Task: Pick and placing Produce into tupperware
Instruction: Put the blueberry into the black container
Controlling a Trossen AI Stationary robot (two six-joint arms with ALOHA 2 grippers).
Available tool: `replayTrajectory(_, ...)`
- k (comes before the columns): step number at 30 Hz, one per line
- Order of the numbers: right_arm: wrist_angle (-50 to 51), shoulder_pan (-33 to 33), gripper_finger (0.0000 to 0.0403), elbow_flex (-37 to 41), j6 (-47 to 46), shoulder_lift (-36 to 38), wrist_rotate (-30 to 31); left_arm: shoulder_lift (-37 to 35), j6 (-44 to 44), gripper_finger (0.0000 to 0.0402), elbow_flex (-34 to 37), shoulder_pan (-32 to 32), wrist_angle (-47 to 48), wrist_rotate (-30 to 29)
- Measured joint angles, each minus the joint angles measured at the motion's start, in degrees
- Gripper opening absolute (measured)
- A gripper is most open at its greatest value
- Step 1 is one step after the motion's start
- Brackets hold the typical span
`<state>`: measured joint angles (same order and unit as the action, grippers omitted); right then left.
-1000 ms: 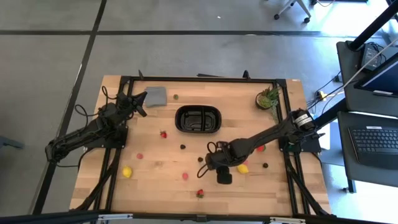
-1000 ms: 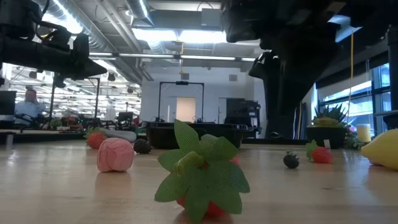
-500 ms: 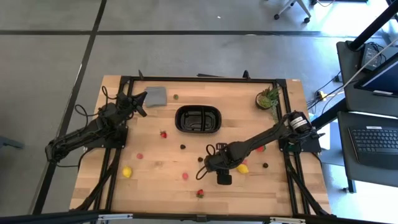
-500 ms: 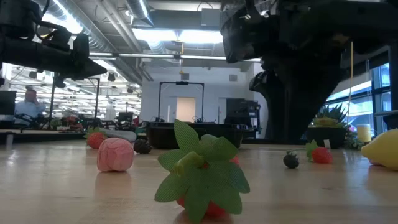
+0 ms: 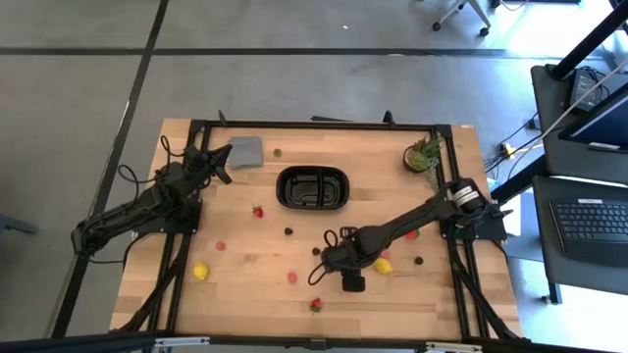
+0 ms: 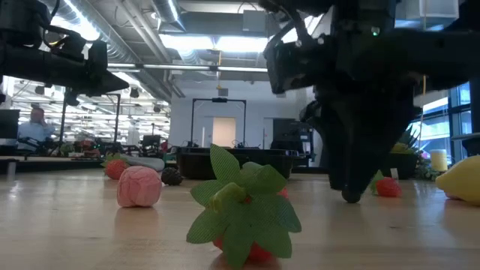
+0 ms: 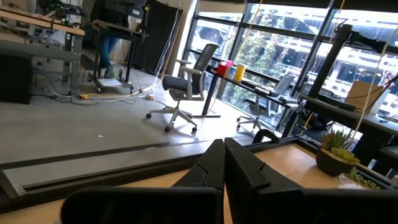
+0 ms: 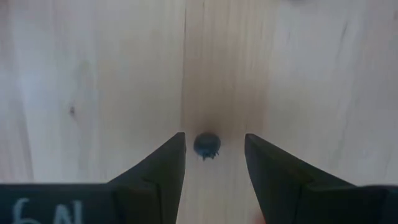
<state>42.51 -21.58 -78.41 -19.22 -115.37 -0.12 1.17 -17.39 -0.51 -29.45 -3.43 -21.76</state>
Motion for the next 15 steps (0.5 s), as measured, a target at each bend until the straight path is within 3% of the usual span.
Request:
replayTrajectory(7, 0.0, 0.0, 0.0161, 0.0, 0.0, -0.5, 0.0, 0.0, 0.0, 0.0000, 0.0, 0.0, 0.0, 0.0)
replayTrajectory(15, -0.1, 0.0, 0.0120, 0.0, 0.2, -1.2, 0.0, 0.0, 0.0, 0.0000, 0.0, 0.0, 0.0, 0.0)
